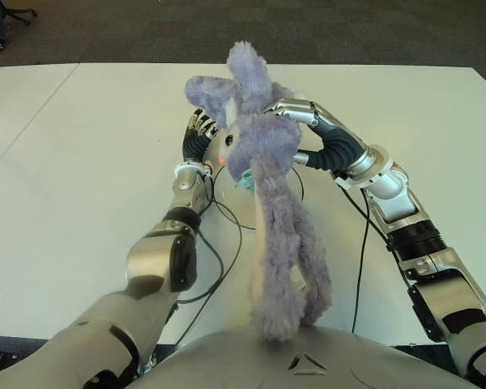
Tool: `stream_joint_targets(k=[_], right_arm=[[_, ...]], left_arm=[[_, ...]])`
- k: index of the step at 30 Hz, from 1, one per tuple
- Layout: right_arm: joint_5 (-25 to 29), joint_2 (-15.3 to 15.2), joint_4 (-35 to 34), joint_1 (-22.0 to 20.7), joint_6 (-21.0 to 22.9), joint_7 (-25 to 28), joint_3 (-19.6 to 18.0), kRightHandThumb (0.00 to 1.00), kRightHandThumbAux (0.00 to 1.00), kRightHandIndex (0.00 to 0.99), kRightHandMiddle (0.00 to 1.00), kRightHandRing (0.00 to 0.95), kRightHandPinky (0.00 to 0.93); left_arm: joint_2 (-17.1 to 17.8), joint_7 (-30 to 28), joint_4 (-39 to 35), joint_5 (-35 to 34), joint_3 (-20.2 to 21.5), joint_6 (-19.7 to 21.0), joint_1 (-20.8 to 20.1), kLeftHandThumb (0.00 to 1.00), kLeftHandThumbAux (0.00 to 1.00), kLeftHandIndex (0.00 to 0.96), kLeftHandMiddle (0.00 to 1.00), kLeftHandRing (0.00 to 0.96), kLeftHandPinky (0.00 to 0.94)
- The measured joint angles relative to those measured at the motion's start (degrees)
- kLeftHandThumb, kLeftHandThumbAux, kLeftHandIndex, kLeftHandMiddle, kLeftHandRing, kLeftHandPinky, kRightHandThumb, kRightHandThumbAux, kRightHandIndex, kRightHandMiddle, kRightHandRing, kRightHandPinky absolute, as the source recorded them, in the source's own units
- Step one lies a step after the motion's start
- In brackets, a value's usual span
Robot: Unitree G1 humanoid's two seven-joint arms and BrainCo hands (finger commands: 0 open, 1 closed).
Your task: Put the doll into the plate.
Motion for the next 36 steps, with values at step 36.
stream_joint_targets(k=[36], right_arm=[[-5.26,-1.15,-0.67,9.22,-0.15,5.78,-2.87,0.696,0.716,0.437,0.895,0.884,0.874]], left_arm=[[-0.23,0.08,0.84,0.20,-0.47,-5.86,0.23,0.000,0.677,0.074,0.195,0.225,0.244]])
